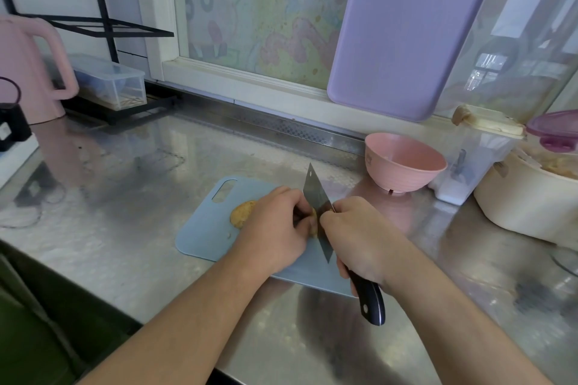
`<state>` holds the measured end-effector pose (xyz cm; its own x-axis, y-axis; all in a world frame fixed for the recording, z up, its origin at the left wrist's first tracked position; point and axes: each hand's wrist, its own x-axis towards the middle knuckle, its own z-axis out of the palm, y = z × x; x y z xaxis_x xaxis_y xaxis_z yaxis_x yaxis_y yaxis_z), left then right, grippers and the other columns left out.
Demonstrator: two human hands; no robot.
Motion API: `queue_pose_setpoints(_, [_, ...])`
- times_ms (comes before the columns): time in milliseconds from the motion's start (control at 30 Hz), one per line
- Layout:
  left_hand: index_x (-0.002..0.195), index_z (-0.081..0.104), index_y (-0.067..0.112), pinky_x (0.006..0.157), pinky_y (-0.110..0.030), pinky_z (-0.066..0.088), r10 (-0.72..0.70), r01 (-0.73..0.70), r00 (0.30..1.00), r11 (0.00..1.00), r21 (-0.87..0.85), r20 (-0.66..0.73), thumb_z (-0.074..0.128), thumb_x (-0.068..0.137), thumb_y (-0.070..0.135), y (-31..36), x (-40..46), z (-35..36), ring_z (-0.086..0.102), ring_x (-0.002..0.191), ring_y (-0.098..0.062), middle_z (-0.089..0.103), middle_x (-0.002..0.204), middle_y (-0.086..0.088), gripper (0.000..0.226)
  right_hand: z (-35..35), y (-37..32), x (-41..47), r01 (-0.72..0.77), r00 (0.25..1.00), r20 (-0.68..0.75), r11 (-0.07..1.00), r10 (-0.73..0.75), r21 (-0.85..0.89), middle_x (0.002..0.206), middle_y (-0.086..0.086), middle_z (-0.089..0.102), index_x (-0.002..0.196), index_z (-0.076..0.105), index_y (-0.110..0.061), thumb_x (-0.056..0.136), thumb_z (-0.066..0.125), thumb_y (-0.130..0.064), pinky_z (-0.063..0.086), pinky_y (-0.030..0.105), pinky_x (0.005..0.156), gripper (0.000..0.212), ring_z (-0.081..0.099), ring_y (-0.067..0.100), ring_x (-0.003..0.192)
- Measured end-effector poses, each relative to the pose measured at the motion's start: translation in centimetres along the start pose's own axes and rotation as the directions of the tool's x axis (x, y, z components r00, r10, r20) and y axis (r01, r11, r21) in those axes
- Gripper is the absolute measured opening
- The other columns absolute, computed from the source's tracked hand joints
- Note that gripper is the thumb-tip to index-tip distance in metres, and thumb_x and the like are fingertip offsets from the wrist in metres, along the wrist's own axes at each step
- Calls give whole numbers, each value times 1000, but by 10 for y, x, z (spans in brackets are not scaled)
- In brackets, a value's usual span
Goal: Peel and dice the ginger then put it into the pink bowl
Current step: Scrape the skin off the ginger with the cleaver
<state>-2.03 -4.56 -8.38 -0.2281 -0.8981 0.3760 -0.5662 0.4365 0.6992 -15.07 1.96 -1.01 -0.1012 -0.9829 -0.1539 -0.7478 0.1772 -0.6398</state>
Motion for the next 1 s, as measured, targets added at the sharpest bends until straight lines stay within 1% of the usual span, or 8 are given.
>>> queue_pose_setpoints(133, [84, 67, 25, 83, -35, 56, -10, 10, 1000, 1000, -8, 4, 73, 89, 17, 0, 0, 0, 63, 84, -8, 61, 94, 10, 11, -8, -7, -7, 51, 996, -63, 996, -56, -71, 65, 5, 53, 66, 43, -18, 101, 45, -15, 59, 42, 72, 34, 58, 29, 66])
queue_pose_setpoints(200, [84, 67, 26, 84, -34, 56, -7, 7, 1000, 1000, -15, 1, 74, 89, 17, 1, 0, 0, 64, 84, -6, 62, 93, 11, 13, -16, -9, -11, 32, 998, -55, 999, -34, -32, 59, 12, 53, 66, 45, -12, 95, 46, -9, 58, 43, 58, 30, 56, 29, 55])
queue_pose_setpoints(300, [88, 68, 25, 85, -31, 55, -9, 9, 1000, 1000, 1, -3, 74, 91, 17, 1, 0, -1, 63, 85, -5, 62, 94, 12, 10, -23, -11, -18, -19, 998, -61, 991, 27, 132, 50, 26, 51, 70, 53, -1, 84, 42, -8, 42, 33, 41, 19, 43, 28, 31])
queue_pose_setpoints(700, [83, 67, 23, 83, -34, 54, -21, 22, 1000, 999, 24, -13, 71, 91, 14, 1, 0, -1, 62, 84, -8, 62, 92, 10, 13, -16, -14, -20, -32, 998, -54, 995, 37, 90, 50, 24, 52, 67, 50, -3, 85, 41, -9, 43, 31, 39, 21, 42, 26, 30])
queue_pose_setpoints(767, [83, 68, 23, 83, -35, 54, -20, 20, 1000, 1000, 23, -15, 71, 91, 13, 1, 0, -1, 62, 84, -9, 62, 92, 9, 14, -15, -13, -18, 13, 998, -60, 1000, -14, -14, 58, 19, 54, 68, 49, -4, 89, 43, -5, 50, 38, 45, 22, 49, 27, 40])
queue_pose_setpoints(867, [82, 68, 23, 82, -34, 54, -19, 19, 1000, 1000, 20, -15, 70, 91, 13, 1, 0, -1, 62, 84, -9, 62, 92, 9, 14, -10, -19, -18, 87, 993, -48, 961, -104, -264, 71, 5, 46, 66, 34, -17, 97, 52, -6, 59, 38, 76, 37, 53, 25, 71])
queue_pose_setpoints(933, [80, 67, 24, 81, -33, 54, -23, 23, 1000, 1000, 17, -19, 69, 91, 13, 1, 0, -1, 62, 83, -8, 62, 90, 10, 15, -8, -22, -20, 145, 986, -25, 909, -168, -391, 70, 1, 35, 66, 28, -18, 94, 54, -5, 50, 30, 72, 40, 44, 23, 73])
queue_pose_setpoints(1000, [79, 67, 23, 79, -32, 53, -23, 23, 1000, 1000, 17, -17, 67, 89, 11, 1, 0, -2, 61, 81, -8, 62, 89, 9, 16, -8, -30, -26, 127, 991, 24, 871, -131, -474, 71, 1, 29, 69, 34, -13, 89, 56, -2, 37, 28, 64, 32, 36, 21, 75])
